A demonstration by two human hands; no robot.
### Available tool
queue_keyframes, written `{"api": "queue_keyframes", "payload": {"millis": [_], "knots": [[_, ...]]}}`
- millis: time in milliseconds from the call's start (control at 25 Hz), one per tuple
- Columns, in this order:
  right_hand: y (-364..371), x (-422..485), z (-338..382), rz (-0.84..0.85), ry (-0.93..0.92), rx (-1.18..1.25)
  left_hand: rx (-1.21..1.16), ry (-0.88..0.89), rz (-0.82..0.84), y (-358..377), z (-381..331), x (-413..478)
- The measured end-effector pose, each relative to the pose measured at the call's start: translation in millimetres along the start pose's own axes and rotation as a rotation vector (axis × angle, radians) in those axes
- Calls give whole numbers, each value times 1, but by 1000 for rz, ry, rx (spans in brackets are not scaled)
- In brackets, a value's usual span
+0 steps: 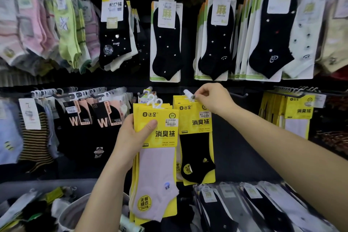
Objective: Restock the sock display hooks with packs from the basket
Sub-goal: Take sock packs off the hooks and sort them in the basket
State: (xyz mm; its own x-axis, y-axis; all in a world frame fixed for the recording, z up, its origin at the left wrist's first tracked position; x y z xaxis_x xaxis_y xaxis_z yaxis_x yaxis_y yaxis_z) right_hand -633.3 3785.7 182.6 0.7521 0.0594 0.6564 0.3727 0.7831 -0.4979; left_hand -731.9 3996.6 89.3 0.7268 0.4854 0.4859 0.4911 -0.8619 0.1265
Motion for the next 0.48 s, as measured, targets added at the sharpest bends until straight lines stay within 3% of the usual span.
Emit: {"api": "queue_keyframes", "payload": {"millis": [280, 480], "knots": [[-6, -17, -14, -32, -15, -114, 11, 2, -1, -3, -4, -3], [-4, -34, -37, 2, 218, 83, 8, -9, -12, -12, -3, -4]]}}
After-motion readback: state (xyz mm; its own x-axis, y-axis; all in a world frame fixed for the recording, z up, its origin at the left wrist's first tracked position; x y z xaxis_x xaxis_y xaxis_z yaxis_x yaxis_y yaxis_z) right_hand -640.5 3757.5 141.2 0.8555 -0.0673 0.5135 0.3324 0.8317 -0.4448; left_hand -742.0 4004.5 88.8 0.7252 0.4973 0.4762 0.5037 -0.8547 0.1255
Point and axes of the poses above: each hand's wrist, its own x-axis towards the middle knuckle, its own y-axis out of the palm, z = x × y, the point moved 4 cm from there along x, towards the middle knuckle, and after that the axes turned 10 degrees about -z, right-handed, at the moved point
